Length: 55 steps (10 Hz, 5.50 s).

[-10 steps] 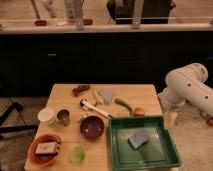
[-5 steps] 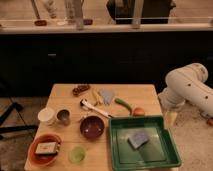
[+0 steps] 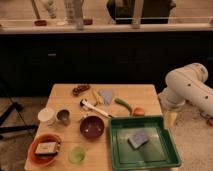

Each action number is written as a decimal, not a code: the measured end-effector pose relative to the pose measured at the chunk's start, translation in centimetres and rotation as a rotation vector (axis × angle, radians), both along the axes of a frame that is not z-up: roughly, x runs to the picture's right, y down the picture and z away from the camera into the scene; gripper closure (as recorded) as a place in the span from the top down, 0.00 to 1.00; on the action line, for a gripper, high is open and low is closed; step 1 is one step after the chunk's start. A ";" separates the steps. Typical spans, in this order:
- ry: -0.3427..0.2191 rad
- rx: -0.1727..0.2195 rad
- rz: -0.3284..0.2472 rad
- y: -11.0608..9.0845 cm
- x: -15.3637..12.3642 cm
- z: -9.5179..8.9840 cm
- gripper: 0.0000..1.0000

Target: Place sponge in table surface

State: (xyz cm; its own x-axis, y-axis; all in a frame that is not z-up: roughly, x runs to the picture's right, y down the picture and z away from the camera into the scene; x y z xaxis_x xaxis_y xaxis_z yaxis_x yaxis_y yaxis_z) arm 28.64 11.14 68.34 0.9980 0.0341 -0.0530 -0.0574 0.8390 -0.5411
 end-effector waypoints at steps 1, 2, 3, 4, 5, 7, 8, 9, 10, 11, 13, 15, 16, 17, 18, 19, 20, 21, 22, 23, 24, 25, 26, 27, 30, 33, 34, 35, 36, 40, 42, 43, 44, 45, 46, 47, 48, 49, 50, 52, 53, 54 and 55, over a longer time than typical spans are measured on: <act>0.000 0.000 0.000 0.0 0.0 0.0 0.94; 0.000 0.000 0.000 0.0 0.0 0.0 0.94; 0.000 0.000 0.000 0.0 0.0 0.0 0.94; 0.000 0.000 0.000 0.0 0.0 0.0 0.94; 0.000 0.000 0.000 0.0 0.0 0.0 0.94; 0.000 0.000 0.000 0.0 0.0 0.0 0.94; 0.000 0.000 0.000 0.0 0.0 0.0 0.94; 0.000 0.000 0.000 0.0 0.0 0.0 0.94; 0.000 0.001 0.000 0.0 0.0 0.0 0.94; -0.001 0.006 0.002 0.0 0.0 0.0 0.94; -0.107 0.049 0.022 0.1 -0.3 -0.1 0.94; -0.306 0.086 0.078 0.4 -1.0 -0.3 0.94; -0.425 0.109 0.098 0.9 -1.8 -0.4 0.94; -0.516 0.128 0.098 1.3 -3.4 -0.3 0.94; -0.577 0.141 0.084 2.0 -4.8 -0.1 0.94; -0.611 0.147 0.056 2.5 -6.3 0.2 0.94; -0.645 0.145 -0.002 3.4 -8.4 0.6 0.94; -0.659 0.139 -0.065 4.1 -10.1 0.9 0.94; -0.664 0.132 -0.105 4.7 -10.9 1.3 0.94; -0.661 0.116 -0.175 5.8 -12.0 2.5 0.94; -0.648 0.100 -0.210 6.7 -12.5 3.6 0.94; -0.638 0.086 -0.232 7.4 -12.7 4.3 0.94; -0.632 0.080 -0.245 7.8 -12.9 4.7 0.94; -0.631 0.079 -0.244 7.8 -12.8 4.7 0.94; -0.623 0.078 -0.250 7.6 -12.8 4.6 0.94; -0.681 0.051 -0.294 8.6 -13.7 5.6 0.94; -0.704 0.036 -0.301 9.4 -13.6 6.3 0.94; -0.727 0.023 -0.305 10.0 -13.8 6.9 0.94; -0.750 0.007 -0.306 10.8 -13.8 7.4 0.94; -0.792 -0.074 -0.285 14.0 -13.2 9.2 0.94; -0.797 -0.108 -0.265 15.2 -12.4 9.7 0.94; -0.800 -0.130 -0.253 15.9 -12.0 10.1 0.94; -0.802 -0.143 -0.246 16.2 -11.8 10.4 0.94; -0.802 -0.151 -0.240 16.4 -11.5 10.5 0.94; -0.797 -0.163 -0.227 16.7 -11.0 10.8 0.94; -0.790 -0.170 -0.214 16.8 -10.3 10.9 0.94; -0.784 -0.179 -0.204 17.1 -9.7 11.0 0.94; -0.777 -0.187 -0.193 17.3 -9.1 11.1 0.94; -0.769 -0.194 -0.180 17.6 -8.5 11.2 0.94; -0.756 -0.199 -0.164 18.0 -7.7 11.4 0.82; -0.751 -0.199 -0.155 18.2 -7.5 11.4 0.70; -0.750 -0.203 -0.152 18.4 -7.3 11.3 0.62; -0.752 -0.204 -0.146 18.5 -7.3 11.2 0.52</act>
State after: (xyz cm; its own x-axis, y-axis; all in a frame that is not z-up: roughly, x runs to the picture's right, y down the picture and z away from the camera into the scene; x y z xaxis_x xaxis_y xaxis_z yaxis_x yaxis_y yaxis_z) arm 21.35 29.65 79.50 0.7622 -0.0373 0.6463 0.4874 0.6902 -0.5349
